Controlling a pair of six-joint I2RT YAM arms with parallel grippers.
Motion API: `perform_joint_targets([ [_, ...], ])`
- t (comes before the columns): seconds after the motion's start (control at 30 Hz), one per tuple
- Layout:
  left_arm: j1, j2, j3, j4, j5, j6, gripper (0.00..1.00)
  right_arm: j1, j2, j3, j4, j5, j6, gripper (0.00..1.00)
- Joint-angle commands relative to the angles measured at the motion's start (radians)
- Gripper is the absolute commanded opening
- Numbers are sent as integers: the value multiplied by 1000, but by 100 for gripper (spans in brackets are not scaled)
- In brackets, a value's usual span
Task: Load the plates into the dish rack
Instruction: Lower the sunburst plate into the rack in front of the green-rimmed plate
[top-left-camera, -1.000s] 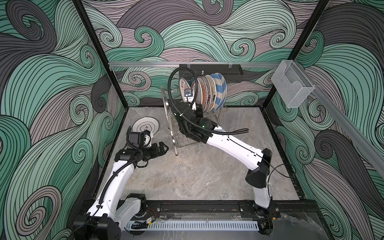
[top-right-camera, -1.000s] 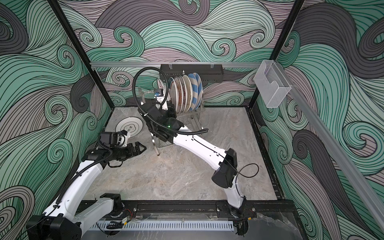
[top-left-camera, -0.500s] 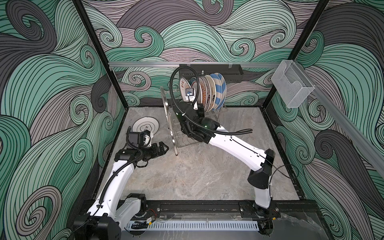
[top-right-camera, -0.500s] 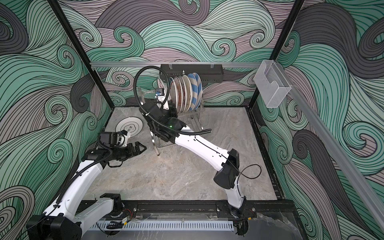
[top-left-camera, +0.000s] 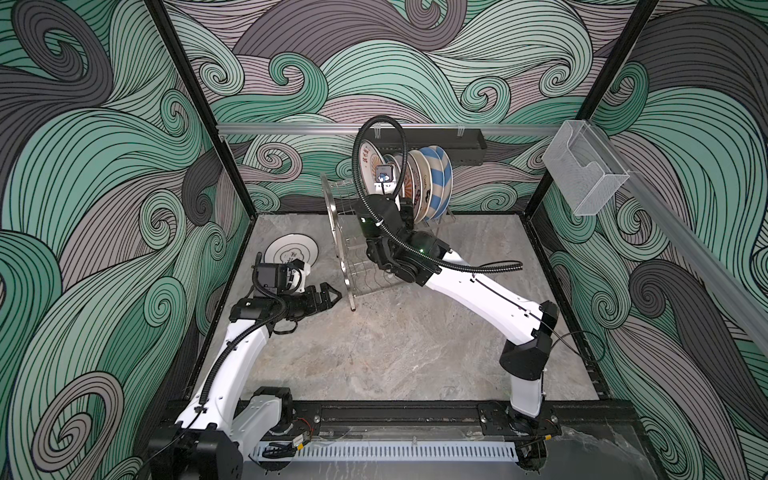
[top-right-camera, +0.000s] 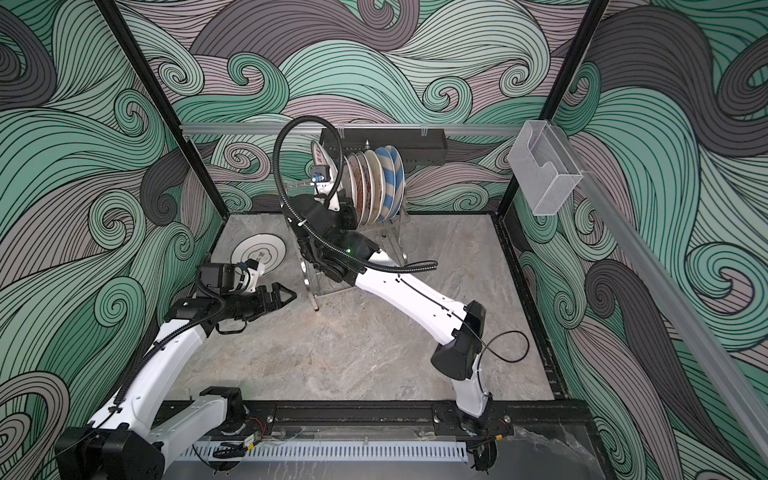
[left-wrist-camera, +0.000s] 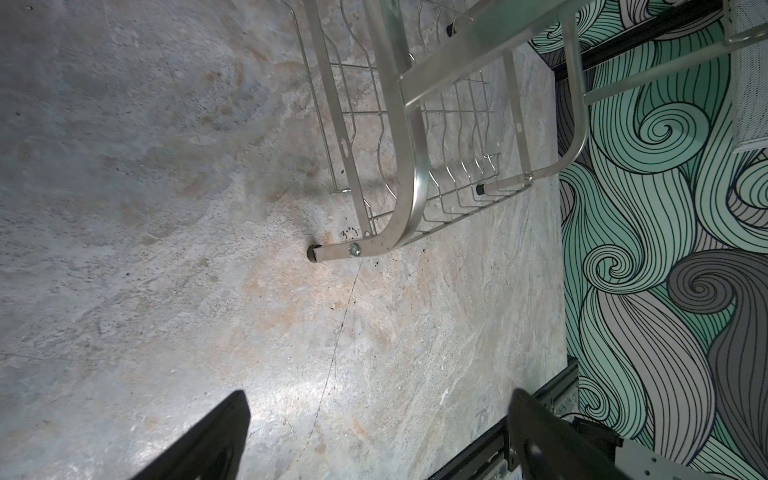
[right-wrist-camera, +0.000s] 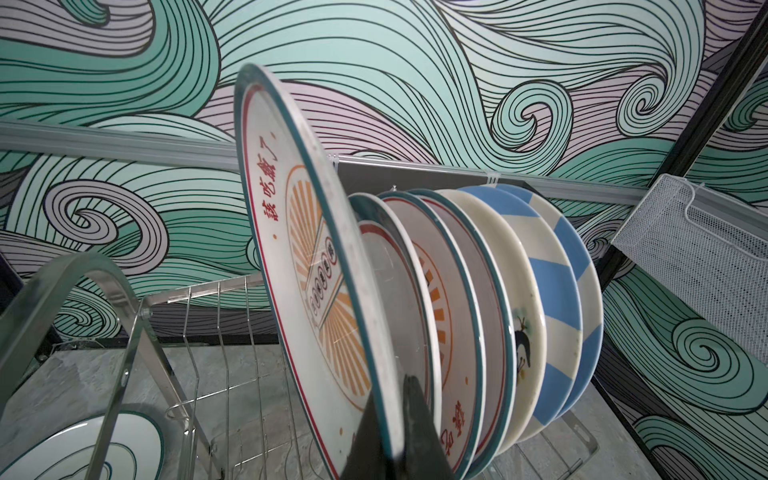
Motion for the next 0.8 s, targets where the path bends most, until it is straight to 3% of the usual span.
perform_joint_targets([
  [0.0, 3, 9, -5, 6, 33, 24, 99, 3, -14, 62, 97, 32, -39, 0],
  [0.2, 2, 61, 2, 0, 76, 25, 99, -7, 13, 64, 46, 30, 29, 0],
  [0.77, 1, 38, 3, -6, 61, 41, 99, -32, 101, 121, -102, 0, 176, 0],
])
